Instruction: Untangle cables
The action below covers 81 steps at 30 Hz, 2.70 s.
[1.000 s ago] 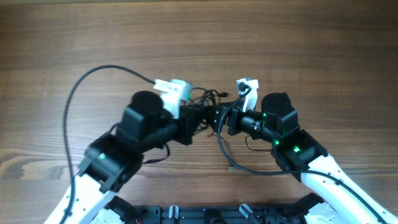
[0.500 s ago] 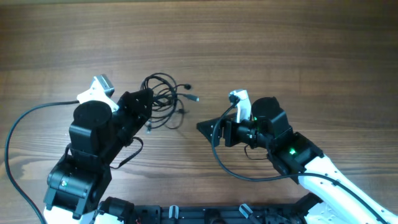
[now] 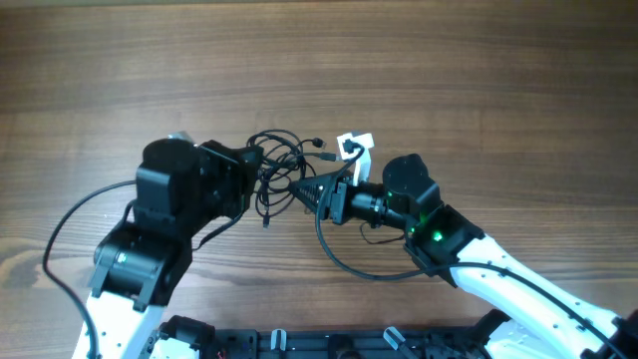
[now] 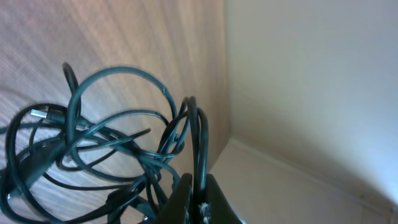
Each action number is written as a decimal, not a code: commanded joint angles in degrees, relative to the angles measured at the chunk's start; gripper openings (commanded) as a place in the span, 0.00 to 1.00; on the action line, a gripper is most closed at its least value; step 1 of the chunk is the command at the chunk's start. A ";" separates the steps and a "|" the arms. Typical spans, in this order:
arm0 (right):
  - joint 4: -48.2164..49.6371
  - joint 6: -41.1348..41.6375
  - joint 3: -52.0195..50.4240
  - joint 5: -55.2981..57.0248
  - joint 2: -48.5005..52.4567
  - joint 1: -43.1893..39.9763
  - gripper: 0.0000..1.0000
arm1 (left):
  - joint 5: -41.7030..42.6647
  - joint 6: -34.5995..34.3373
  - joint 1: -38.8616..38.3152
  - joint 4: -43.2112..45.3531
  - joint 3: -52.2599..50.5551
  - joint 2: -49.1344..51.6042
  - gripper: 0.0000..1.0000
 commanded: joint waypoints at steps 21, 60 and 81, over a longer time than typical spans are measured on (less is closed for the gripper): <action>-32.57 -17.40 0.39 -6.88 2.67 -26.36 0.07 | 14.91 54.21 4.17 1.09 0.04 -3.41 0.04; -4.13 -30.93 1.07 11.21 15.56 9.44 0.41 | -4.76 34.10 16.50 -10.56 0.04 21.44 1.00; -2.95 48.96 3.50 29.03 22.12 8.37 0.36 | -4.74 34.10 16.50 -10.56 0.04 21.44 1.00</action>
